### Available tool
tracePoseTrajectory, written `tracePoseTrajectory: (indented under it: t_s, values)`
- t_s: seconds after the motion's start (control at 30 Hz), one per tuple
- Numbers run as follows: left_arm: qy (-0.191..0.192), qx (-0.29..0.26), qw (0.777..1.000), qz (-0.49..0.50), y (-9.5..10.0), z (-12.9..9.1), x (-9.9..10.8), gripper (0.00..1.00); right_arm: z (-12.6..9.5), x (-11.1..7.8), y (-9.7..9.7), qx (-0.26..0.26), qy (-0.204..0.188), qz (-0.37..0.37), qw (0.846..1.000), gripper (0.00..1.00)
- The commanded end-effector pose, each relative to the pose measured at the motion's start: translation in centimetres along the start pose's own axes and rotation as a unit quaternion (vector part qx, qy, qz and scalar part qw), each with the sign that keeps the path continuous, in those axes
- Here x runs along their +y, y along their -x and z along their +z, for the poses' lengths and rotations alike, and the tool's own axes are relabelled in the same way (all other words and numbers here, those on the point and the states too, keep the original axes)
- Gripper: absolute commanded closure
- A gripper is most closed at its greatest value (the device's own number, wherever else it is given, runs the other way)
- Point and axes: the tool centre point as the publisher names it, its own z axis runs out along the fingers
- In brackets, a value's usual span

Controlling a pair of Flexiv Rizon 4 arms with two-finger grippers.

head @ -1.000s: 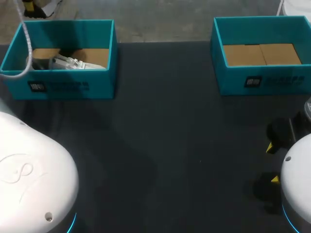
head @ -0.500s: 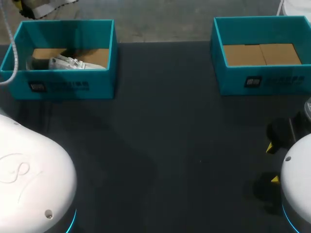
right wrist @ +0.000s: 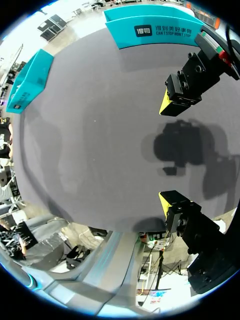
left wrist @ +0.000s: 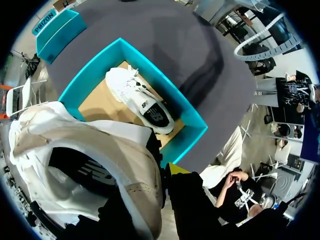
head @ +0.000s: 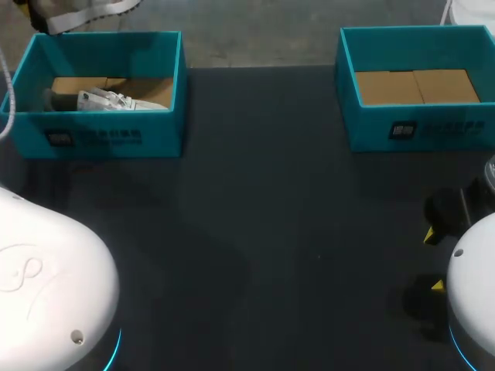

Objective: Take the shoe out of the shoebox, open the shoe tongue, remove and reinsert the insole, then place the shoe into the shoebox

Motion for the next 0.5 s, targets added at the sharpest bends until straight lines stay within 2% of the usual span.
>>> tracePoseTrajectory:
  t_s: [0.03,0.13,0.27,0.33,0.5]
  values:
    - [0.047,-0.031,0.997,0.048,0.0,0.2,0.3,1.0,0.1,0.0,-0.2,-0.001,-0.001,0.0,1.0,0.0]
    - [0.065,-0.064,0.988,0.123,-0.2,0.4,1.1,1.0,0.1,0.0,-0.2,-0.001,-0.001,0.0,1.0,0.0]
    - [0.125,-0.087,0.964,0.217,-0.6,0.8,1.9,1.0,0.1,0.0,-0.2,-0.001,-0.001,0.0,1.0,0.0]
    - [0.127,-0.094,0.954,0.254,-0.7,1.1,2.4,1.0,0.1,0.0,-0.2,-0.001,-0.001,0.0,1.0,0.0]
    - [0.123,-0.084,0.949,0.279,-0.2,1.9,4.0,1.0,0.1,0.0,-0.2,-0.001,-0.001,0.0,1.0,0.0]
